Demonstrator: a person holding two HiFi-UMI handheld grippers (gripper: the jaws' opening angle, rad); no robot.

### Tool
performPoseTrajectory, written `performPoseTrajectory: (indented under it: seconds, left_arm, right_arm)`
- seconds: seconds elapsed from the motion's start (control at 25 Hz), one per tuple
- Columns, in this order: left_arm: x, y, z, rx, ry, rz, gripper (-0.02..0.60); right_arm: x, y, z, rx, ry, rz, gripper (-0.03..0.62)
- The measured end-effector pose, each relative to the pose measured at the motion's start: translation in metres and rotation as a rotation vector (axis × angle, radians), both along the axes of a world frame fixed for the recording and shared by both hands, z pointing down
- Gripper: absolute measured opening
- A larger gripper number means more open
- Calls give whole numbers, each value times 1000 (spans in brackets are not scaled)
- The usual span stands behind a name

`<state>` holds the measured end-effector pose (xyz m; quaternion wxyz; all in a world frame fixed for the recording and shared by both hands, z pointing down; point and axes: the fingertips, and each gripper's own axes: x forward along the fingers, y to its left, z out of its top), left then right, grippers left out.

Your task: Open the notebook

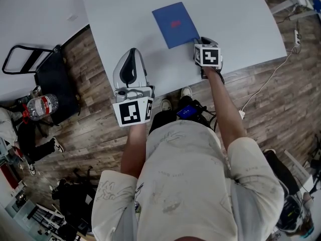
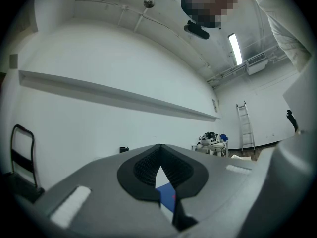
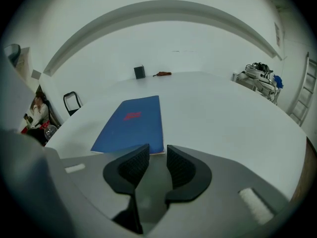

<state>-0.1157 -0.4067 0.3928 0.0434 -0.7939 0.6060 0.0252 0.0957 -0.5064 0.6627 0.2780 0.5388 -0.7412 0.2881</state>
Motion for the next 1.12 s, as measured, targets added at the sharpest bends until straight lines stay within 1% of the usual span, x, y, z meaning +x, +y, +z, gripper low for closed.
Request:
performPoseTrajectory:
  seconds: [0.2, 0.32, 0.44, 0.52, 0.56, 0.8, 1.12]
  left_arm:
    - [3, 5, 1, 0, 1, 3, 17]
    - [8, 7, 3, -1, 1, 5, 17]
    - [7, 8, 3, -5, 4, 6, 17]
    - [6, 6, 4, -9, 4, 7, 17]
    - [5, 3, 6, -11, 5, 8, 17]
    - [3, -1, 11, -20, 4, 11, 17]
    - [7, 2, 14, -18, 4, 12, 17]
  right_arm:
    - [3, 3, 2, -61, 25, 16, 115]
    - [7, 5, 3, -74, 28, 29, 110]
    - [6, 6, 1, -73, 47, 27, 92]
    - [6, 4, 1, -68, 64, 39, 67]
    - [7, 2, 1, -61, 77, 44, 15]
    - [3, -3, 3, -24, 114, 11, 12]
    - [7, 2, 5, 0, 100, 35, 8]
